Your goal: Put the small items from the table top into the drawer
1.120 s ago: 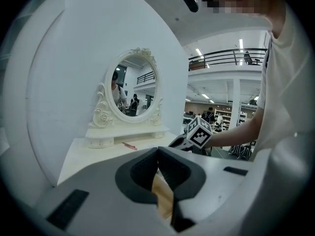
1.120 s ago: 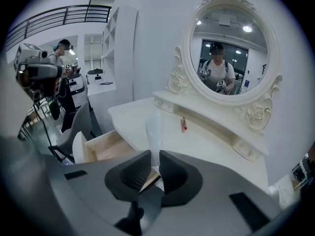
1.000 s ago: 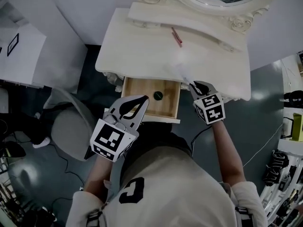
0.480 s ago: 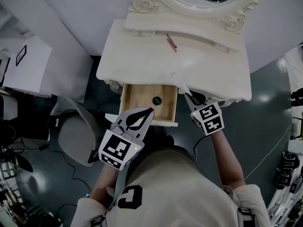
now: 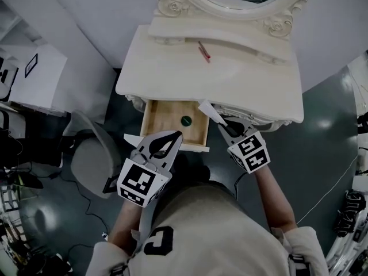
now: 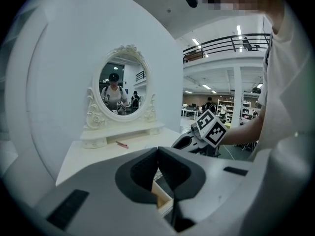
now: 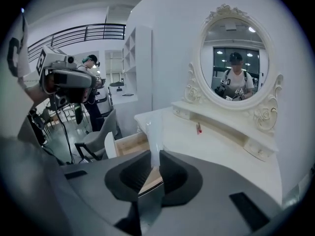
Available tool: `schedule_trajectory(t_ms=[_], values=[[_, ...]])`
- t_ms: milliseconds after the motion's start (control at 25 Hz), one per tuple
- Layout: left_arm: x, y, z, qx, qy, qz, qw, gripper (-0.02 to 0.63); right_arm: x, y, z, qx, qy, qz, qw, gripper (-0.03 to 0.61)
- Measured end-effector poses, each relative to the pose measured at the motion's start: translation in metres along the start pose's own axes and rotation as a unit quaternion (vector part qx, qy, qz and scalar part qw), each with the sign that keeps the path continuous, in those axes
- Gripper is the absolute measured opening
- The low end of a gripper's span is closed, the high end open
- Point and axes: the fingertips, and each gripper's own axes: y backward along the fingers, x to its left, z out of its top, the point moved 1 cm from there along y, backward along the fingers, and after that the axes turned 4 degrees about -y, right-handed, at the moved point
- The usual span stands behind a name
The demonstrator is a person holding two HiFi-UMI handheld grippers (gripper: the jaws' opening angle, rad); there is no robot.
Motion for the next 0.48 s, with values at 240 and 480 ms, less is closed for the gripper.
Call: schedule_trajectory(t_ms=[240, 480], values=[[-0.016, 0.006, 0.004, 0.0, -0.006, 0.024, 0.9997, 0.058, 0.01, 0.008, 0.001, -0.008, 0.021, 0.027, 0.999, 0.066], [-0.028, 0.016, 0.001, 0.008, -0.003, 0.046, 0.9989, 0.058, 0.025, 0.017, 0.005, -0.021, 0.045, 0.053, 0.997, 0.066]])
